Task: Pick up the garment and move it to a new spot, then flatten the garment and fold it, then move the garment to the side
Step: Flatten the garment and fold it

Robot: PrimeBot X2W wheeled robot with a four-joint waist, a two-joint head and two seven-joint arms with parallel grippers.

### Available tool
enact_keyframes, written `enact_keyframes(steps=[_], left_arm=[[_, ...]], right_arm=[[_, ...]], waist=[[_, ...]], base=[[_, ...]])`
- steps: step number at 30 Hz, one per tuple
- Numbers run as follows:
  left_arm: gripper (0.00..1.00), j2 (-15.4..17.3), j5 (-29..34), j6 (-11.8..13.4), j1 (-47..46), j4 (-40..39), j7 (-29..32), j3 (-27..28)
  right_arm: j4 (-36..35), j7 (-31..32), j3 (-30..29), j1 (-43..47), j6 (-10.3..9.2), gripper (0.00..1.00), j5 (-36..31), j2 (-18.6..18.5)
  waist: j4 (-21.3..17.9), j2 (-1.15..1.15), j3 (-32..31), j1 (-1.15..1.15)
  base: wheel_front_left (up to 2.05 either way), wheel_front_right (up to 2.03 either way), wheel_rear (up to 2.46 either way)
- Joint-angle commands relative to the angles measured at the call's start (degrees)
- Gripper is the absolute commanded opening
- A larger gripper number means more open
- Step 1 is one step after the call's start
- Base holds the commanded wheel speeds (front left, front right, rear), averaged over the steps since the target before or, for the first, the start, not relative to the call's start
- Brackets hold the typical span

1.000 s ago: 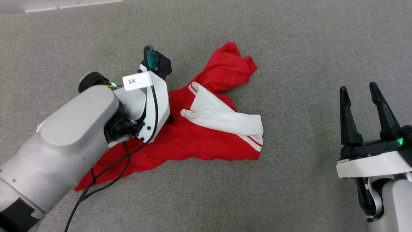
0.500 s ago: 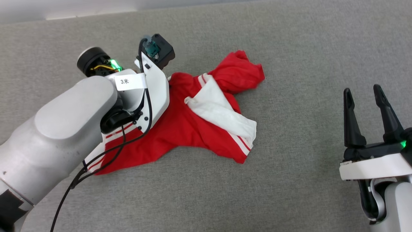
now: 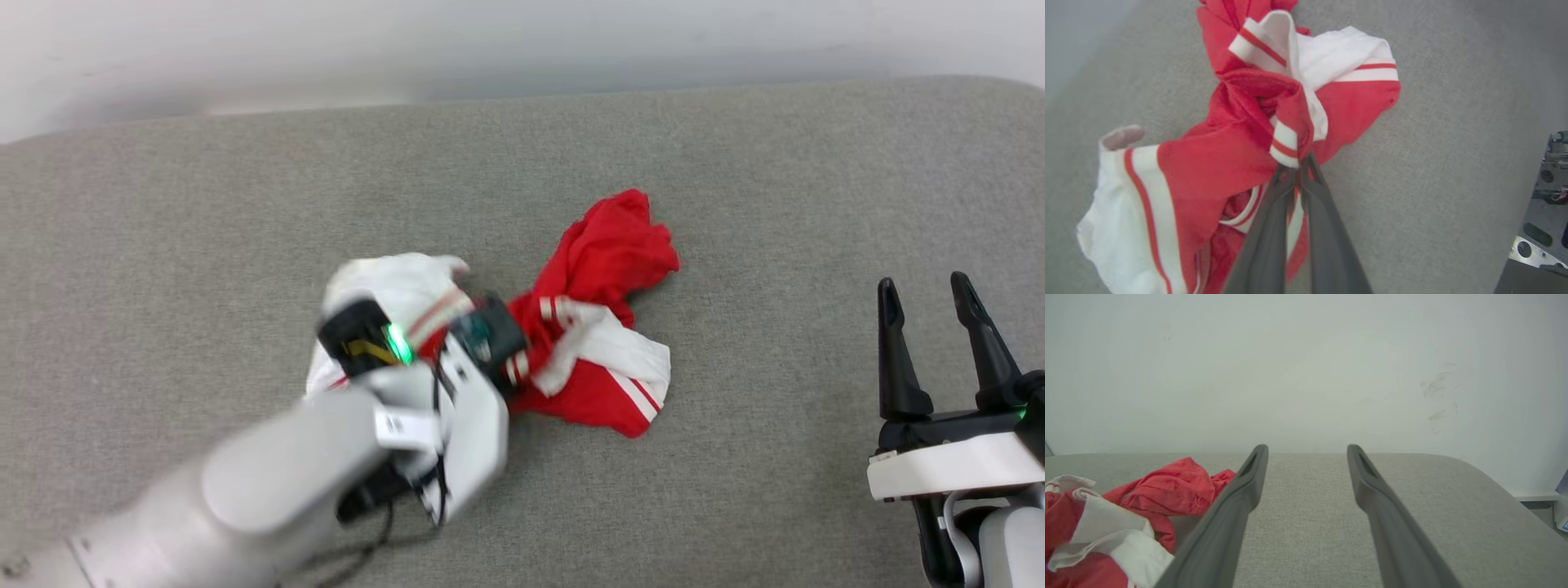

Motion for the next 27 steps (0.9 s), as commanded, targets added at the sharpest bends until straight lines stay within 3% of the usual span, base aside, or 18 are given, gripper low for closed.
enact_keyframes(steps=[1, 7, 16, 17, 21, 25, 27], left_arm=[[0.0, -1.26, 0.56, 0.96, 4.17, -0.75, -0.65, -0.62], [0.0, -5.36, 2.37, 1.99, 12.77, 2.0, -2.37, -1.24], [0.0, -9.17, 3.06, 0.09, 17.04, 7.59, -3.8, -1.61], [1.0, -9.38, 3.26, 0.14, 16.6, 7.6, -5.03, -1.19], [1.0, -8.91, 2.97, 0.78, 15.92, 5.68, -6.58, 0.17], [1.0, -6.09, 3.24, 2.21, 13.53, -0.04, -6.77, 2.27], [1.0, -3.03, 3.84, 3.94, 11.13, -5.54, -5.92, 4.33]], right_arm=[[-0.13, -0.12, -0.2, 0.88, -0.04, 1.0, 0.23, 0.49], [0.01, -0.12, 0.18, 1.06, -0.03, 1.0, 0.39, 0.49], [0.52, -0.12, 0.07, 1.18, -0.04, 1.0, 0.41, 0.08], [0.69, -0.12, -0.19, 1.7, -0.04, 1.0, 0.35, 0.14], [0.88, -0.12, -0.45, 2.35, -0.03, 1.0, 0.3, 0.44], [0.9, -0.12, -1.16, 3.16, -0.03, 1.0, 0.37, 0.79], [0.73, -0.12, -1.69, 3.65, -0.03, 1.0, 0.44, 1.02]], waist=[[0.55, 0.0, -0.61, 0.01], [0.63, 0.0, -0.32, 0.01], [0.68, 0.0, -0.2, 0.01], [0.88, 0.0, -0.72, 0.01], [1.29, 0.0, -1.72, 0.01], [2.19, 0.0, -2.92, 0.01], [2.91, 0.0, -3.39, 0.01]], base=[[0.0, 0.0, 0.0], [0.0, 0.0, 0.0], [0.0, 0.0, 0.0], [0.0, 0.0, 0.0], [0.0, 0.0, 0.0], [0.0, 0.0, 0.0], [0.0, 0.0, 0.0]])
